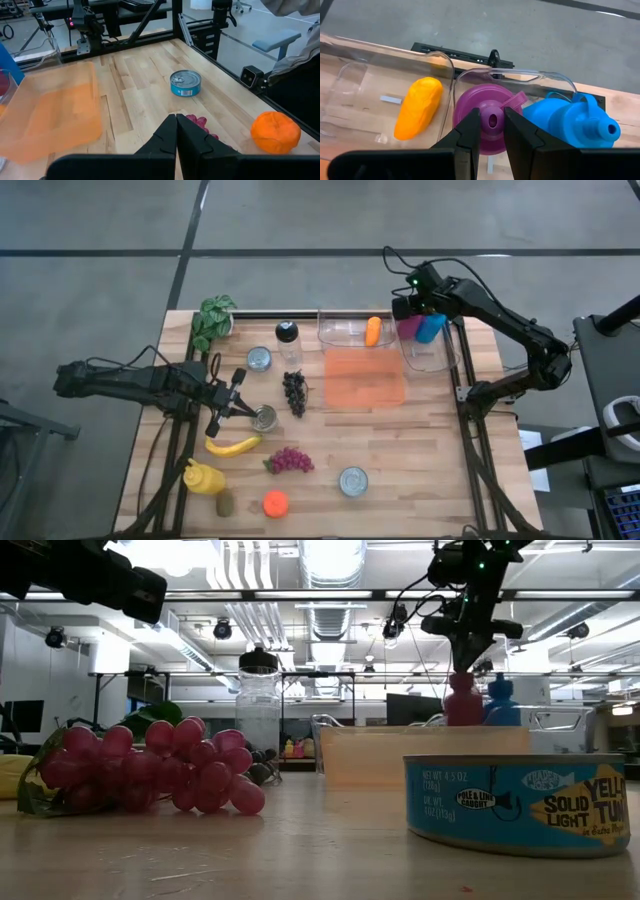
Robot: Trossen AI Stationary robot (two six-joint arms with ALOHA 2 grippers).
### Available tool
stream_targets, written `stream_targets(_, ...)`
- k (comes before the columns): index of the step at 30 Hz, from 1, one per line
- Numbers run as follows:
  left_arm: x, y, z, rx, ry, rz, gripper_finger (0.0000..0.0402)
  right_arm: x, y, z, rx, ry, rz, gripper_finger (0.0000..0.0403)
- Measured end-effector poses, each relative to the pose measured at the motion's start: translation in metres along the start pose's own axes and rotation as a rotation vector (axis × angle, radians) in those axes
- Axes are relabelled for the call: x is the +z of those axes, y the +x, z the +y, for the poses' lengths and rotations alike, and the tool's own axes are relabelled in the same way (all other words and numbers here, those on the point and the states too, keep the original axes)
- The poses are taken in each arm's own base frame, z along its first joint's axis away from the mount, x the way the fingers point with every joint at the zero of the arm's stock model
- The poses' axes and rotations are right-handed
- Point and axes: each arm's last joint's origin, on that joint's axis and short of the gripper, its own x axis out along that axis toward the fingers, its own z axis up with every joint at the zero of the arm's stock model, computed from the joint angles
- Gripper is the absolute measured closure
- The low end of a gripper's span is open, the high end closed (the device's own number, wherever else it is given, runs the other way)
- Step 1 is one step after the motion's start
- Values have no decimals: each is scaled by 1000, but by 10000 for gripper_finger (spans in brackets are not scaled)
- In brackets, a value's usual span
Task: Pick & Place Food Item
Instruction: Put the purple water bottle into the right transparent bin, then put the blue and yellow tuna can into the orange bin
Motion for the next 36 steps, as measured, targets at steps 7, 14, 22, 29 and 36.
stream_targets(7, 0, 0, 0, -1, 0, 0, 395, 0, 0, 0, 0, 5, 0, 338)
stream_targets(14, 0, 0, 0, -1, 0, 0, 395, 0, 0, 0, -1, 8, 0, 304)
stream_targets(22, 0, 0, 0, 0, 0, 0, 395, 0, 0, 0, -2, 8, -1, 255)
stream_targets(29, 0, 0, 0, 0, 0, -1, 395, 0, 0, 0, -1, 2, 0, 231)
stream_targets(36, 0, 0, 0, 0, 0, 0, 395, 8, -22, -3, 16, -25, -24, 233)
